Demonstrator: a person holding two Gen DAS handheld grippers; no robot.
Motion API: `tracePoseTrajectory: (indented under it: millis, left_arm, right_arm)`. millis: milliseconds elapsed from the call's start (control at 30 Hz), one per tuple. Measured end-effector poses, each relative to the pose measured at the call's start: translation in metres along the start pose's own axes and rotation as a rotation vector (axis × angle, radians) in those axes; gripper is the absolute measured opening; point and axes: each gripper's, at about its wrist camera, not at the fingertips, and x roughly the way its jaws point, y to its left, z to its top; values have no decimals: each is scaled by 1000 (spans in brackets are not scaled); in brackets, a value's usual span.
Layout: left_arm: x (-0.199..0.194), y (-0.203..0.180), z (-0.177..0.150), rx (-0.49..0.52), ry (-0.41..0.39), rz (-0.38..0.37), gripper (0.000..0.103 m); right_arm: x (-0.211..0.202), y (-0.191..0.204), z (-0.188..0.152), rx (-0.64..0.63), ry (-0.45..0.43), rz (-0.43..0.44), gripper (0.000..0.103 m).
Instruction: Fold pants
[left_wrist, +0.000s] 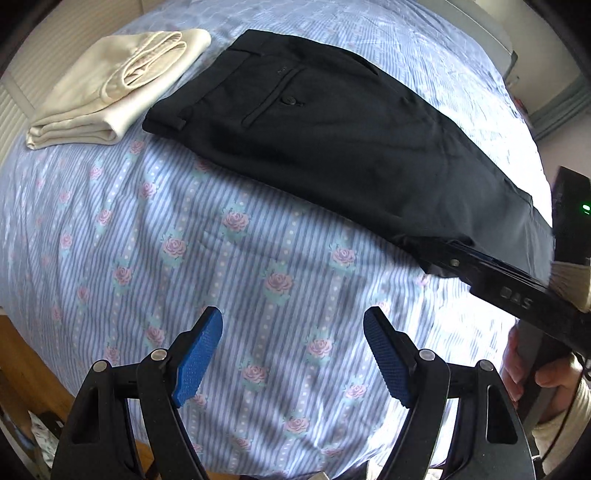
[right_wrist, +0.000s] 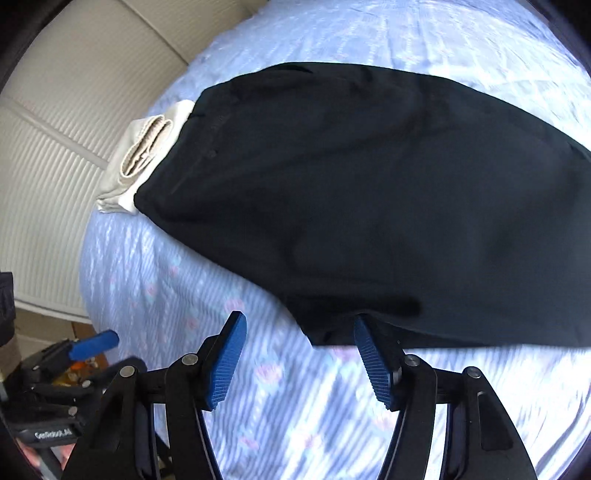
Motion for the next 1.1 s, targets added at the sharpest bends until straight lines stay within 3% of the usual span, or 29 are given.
tracePoseTrajectory:
  millis: [300,600,767,867,967,1000,1100]
  left_arm:
    - [0,0,2,14,-2,28,78]
    - [2,3,2,19,11,25,78]
    - [2,7,0,5,11,29,78]
    - [0,9,0,-11,12,22,78]
    - [-4,9,1,-9,-4,28,78]
    - [-4,9,1,-7,-6,30,78]
    - [-5,13,1,-9,-9,30,78]
  right_arm:
    - [40,-12,-11,45,121,43,63]
    - [39,0,-13,-25,108,-22,61]
    - [7,22,6,-90,-57,-22,60]
    - [20,12,9,-52,-8,-13,60]
    - [37,4,5,-25,53,-36,41]
    - [39,3,4,-15,61,-57,30]
    - [30,8,1,-9,52,-55,19]
